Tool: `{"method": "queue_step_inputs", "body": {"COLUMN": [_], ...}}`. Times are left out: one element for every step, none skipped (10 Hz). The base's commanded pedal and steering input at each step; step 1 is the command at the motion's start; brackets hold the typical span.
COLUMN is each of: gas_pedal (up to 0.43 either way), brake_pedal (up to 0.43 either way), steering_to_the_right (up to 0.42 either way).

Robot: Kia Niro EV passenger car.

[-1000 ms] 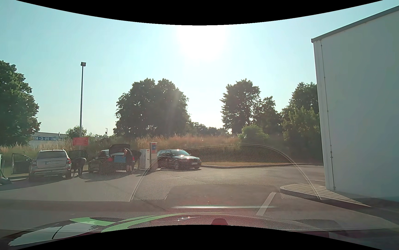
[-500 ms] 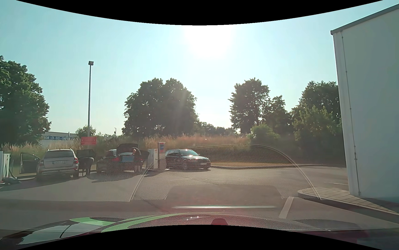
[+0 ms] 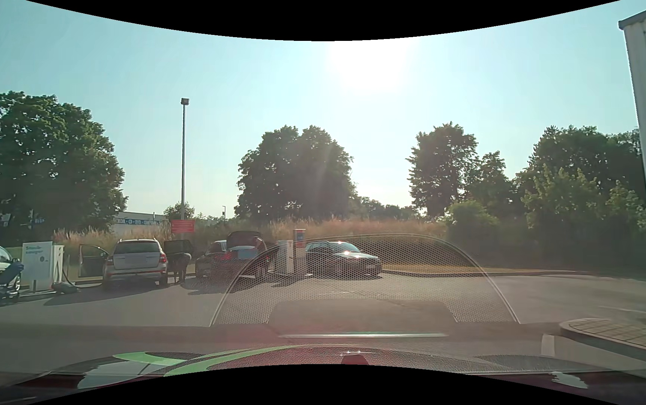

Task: Follow the waypoints while adhering to traffic rules and regulations

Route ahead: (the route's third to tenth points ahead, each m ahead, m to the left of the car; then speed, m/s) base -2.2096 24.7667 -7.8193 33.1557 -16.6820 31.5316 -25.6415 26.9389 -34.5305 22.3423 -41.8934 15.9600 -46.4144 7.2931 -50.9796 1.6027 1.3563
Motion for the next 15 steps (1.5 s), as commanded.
{"method": "queue_step_inputs", "body": {"gas_pedal": [0.157, 0.157, 0.157, 0.157, 0.157, 0.157, 0.157, 0.169, 0.169, 0.169, 0.169, 0.169, 0.169, 0.169, 0.169], "brake_pedal": [0.000, 0.000, 0.000, 0.000, 0.000, 0.000, 0.000, 0.000, 0.000, 0.000, 0.000, 0.000, 0.000, 0.000, 0.000], "steering_to_the_right": [-0.914, -0.936, -0.945, -0.945, -0.945, -0.945, -0.945, -0.945, -0.945, -0.945, -0.945, -0.945, -0.945, -0.945, -0.945]}}
